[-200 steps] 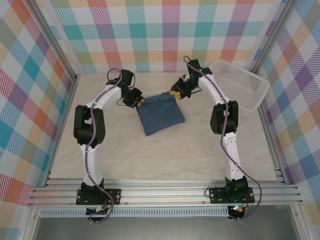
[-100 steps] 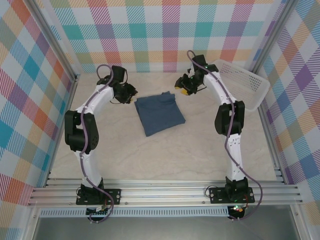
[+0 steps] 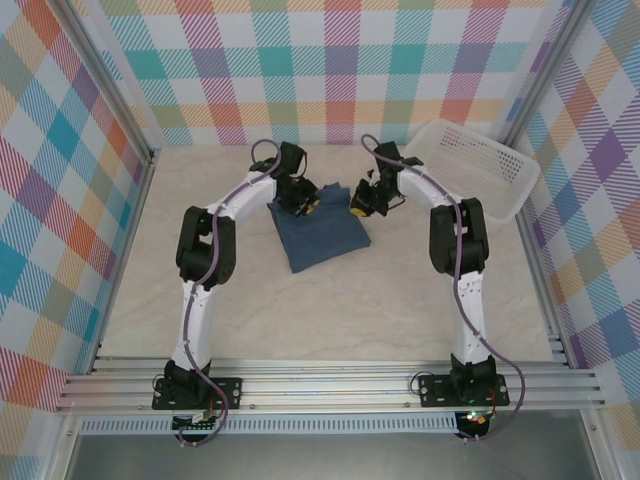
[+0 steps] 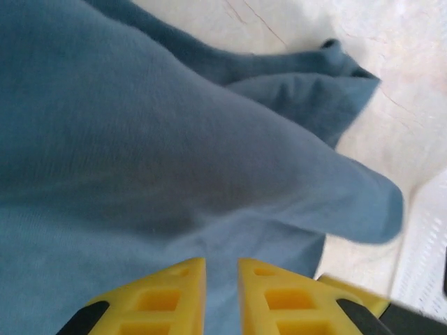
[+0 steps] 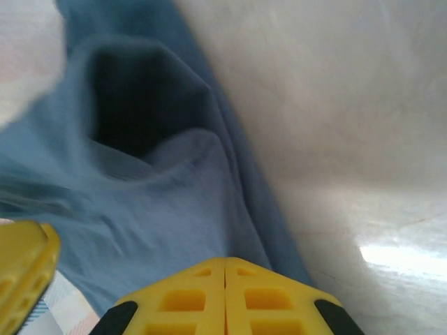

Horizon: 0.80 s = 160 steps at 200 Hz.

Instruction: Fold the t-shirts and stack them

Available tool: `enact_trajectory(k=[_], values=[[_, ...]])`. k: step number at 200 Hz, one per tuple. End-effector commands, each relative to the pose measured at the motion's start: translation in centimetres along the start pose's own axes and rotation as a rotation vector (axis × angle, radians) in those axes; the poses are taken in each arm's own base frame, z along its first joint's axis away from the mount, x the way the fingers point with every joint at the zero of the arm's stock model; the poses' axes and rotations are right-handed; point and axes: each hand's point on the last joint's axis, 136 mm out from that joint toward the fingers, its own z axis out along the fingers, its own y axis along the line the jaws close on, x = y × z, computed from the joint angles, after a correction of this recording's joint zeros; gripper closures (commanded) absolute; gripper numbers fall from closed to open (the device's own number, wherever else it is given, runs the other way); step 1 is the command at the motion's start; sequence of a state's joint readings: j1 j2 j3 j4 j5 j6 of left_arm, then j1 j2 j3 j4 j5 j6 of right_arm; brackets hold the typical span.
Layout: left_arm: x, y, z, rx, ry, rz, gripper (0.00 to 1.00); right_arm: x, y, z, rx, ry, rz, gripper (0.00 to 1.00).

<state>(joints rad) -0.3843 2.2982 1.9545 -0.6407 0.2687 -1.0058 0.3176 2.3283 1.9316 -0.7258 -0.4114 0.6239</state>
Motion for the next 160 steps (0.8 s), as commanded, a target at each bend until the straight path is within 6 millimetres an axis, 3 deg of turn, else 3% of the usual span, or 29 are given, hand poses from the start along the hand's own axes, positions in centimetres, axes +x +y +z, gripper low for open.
enact_trajectory(k=[1,24,79,107,143,160], values=[[-2.5,1.6,-0.4,-0.055,-0.042,-0.032,0.82,-1.0,3.3,-0.6,-0.084,-0.056,-0.061,0.93],[-3.3,2.3,-0.4,-0.058,-0.049,-0.044,0.84,-2.6,3.1,0.9,-0.072,-0.083,-0.057,0.9],[-3.2,3.3,-0.5,-0.082,-0.041,-0.017,0.85,-6.4,3.9,3.6,-0.084,-0.123,-0.048,0.9],[-3.3,3.7,-1.4,-0.086,-0.05,-0.009,0.85,-7.8,4.4,5.3,-0.128,-0.14,-0.05,0.85],[-4.0,4.0,-3.9,-0.092,-0.09,-0.005,0.86,-7.4,4.8,7.6,-0.159,-0.1,-0.03,0.78],[-4.6,4.9,-4.4,-0.104,-0.099,-0.028,0.85,-7.0,5.9,6.8,-0.167,-0.109,-0.063,0.76]])
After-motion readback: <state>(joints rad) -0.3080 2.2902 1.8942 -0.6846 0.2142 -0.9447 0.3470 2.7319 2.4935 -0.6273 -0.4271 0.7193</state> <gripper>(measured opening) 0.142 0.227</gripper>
